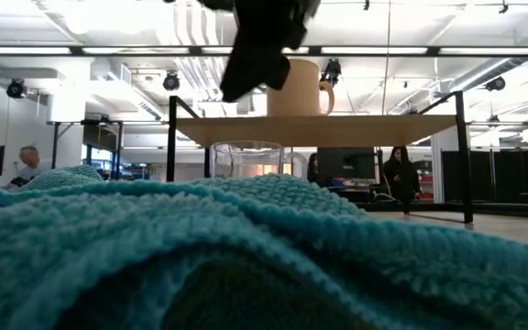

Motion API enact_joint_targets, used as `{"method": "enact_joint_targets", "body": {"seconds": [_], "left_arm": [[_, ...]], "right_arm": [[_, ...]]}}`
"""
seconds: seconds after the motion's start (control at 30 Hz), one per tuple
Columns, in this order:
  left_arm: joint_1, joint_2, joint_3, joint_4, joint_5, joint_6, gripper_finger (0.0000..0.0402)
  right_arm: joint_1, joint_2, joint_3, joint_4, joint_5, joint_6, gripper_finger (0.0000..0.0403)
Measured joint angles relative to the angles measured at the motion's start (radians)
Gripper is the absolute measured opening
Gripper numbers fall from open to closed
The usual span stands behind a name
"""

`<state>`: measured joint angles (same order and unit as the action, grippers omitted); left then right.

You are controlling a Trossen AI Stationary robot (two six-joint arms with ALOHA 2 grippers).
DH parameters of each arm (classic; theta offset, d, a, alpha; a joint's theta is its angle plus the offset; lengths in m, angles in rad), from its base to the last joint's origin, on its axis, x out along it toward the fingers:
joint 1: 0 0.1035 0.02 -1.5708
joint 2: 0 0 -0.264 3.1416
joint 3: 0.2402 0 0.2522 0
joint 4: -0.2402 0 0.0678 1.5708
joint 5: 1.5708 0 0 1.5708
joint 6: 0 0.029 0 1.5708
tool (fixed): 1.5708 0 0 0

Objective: Stack small to large cups/mugs on shelf
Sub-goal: Put the transparent mug on the shelf

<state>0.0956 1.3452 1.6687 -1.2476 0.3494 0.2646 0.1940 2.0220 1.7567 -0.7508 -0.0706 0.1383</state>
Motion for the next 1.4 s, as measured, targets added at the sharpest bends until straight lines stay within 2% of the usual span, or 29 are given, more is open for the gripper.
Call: {"method": "enact_joint_targets", "body": {"seconds": [0.17,0.27,0.4,0.6,0.73,0.93,1.07,1.27,1.4], "left_arm": [[0.000,0.021,-0.077,0.006,0.027,0.002,0.0047],[0.001,0.023,-0.117,0.016,0.084,0.003,0.0047],[-0.001,0.014,-0.150,0.062,0.092,0.000,0.0047],[-0.004,0.015,-0.163,0.157,0.092,-0.031,0.0047],[-0.012,0.015,-0.215,0.250,0.094,-0.056,0.0047],[-0.032,0.016,-0.333,0.423,0.093,-0.109,0.0047],[-0.044,0.020,-0.395,0.567,0.094,-0.154,0.0047],[-0.072,0.081,-0.433,0.611,0.088,-0.161,0.0047],[-0.099,0.151,-0.426,0.643,0.087,-0.157,0.0047]], "right_arm": [[0.002,-0.014,0.131,-0.152,0.000,-0.015,0.0078],[0.002,-0.018,0.230,-0.295,0.000,-0.015,0.0077],[0.003,-0.023,0.356,-0.431,0.000,-0.014,0.0079],[0.010,-0.087,0.458,-0.475,0.006,-0.011,0.0073],[0.027,-0.186,0.452,-0.479,0.089,-0.008,0.0068],[0.084,-0.347,0.395,-0.479,0.276,0.025,0.0070],[0.132,-0.459,0.289,-0.463,0.375,0.058,0.0068],[0.180,-0.613,0.036,-0.350,0.396,0.069,0.0073],[0.181,-0.711,-0.161,-0.206,0.396,0.098,0.0070]]}}
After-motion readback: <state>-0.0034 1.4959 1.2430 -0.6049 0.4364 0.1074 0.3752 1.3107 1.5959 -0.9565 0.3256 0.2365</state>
